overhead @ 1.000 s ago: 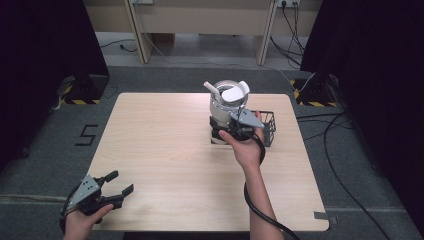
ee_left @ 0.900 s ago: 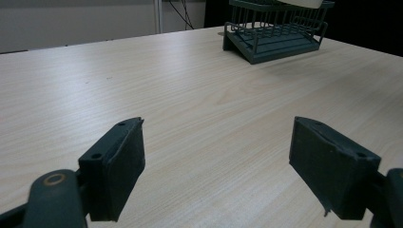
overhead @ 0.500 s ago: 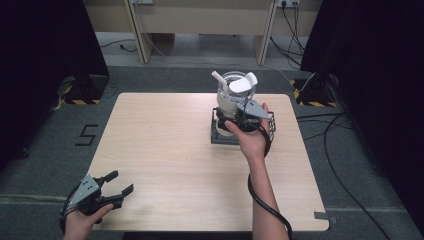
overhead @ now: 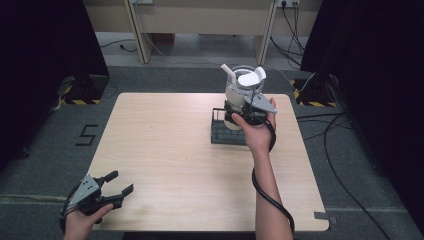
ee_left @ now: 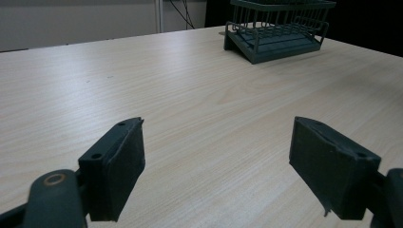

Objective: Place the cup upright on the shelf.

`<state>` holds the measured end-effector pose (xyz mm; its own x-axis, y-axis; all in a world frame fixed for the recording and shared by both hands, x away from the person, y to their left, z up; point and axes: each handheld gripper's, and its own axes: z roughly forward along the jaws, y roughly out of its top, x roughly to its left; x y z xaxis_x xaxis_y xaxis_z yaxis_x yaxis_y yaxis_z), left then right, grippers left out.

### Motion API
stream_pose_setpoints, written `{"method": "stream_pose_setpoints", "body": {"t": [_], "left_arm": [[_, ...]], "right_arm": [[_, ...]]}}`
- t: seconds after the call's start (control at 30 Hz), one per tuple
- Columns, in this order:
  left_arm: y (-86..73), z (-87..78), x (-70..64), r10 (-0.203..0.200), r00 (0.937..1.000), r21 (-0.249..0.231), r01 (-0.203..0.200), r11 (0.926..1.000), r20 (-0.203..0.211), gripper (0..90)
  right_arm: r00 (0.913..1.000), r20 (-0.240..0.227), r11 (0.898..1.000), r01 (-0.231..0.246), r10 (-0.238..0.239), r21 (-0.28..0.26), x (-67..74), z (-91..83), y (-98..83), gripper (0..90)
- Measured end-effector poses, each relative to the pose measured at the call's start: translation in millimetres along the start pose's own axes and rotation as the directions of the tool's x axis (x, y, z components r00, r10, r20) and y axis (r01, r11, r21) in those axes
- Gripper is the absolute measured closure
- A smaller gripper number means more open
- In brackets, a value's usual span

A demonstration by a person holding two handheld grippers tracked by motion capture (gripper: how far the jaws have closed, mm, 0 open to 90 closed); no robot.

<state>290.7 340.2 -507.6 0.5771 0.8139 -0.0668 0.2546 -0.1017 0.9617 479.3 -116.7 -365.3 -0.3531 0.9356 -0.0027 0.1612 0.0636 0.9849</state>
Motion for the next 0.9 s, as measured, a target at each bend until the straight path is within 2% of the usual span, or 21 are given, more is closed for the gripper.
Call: {"method": "stream_pose_setpoints", "body": {"t": [0.03, 0.47, 0.9], "left_arm": [[-0.1, 0.1, 0.1, -0.001, 1.0, 0.001, 0.001, 1.0, 0.0, 18.4], [-0.5, 0.1, 0.6, -0.003, 1.0, 0.004, 0.003, 1.0, -0.004, 18.4], [-0.8, 0.1, 1.0, -0.006, 1.0, 0.004, 0.006, 1.0, -0.005, 18.4]], "right_arm": [[0.9999, 0.015, 1.0, -0.003, 0.003, 0.003, -3.6, 2.0, 0.9, 11.0], [0.9979, 0.064, 1.0, -0.014, 0.013, 0.013, -25.5, 15.8, 3.3, 11.0], [0.9956, 0.09, 0.998, -0.032, 0.027, 0.051, -33.8, 27.8, -6.6, 11.0]]}}
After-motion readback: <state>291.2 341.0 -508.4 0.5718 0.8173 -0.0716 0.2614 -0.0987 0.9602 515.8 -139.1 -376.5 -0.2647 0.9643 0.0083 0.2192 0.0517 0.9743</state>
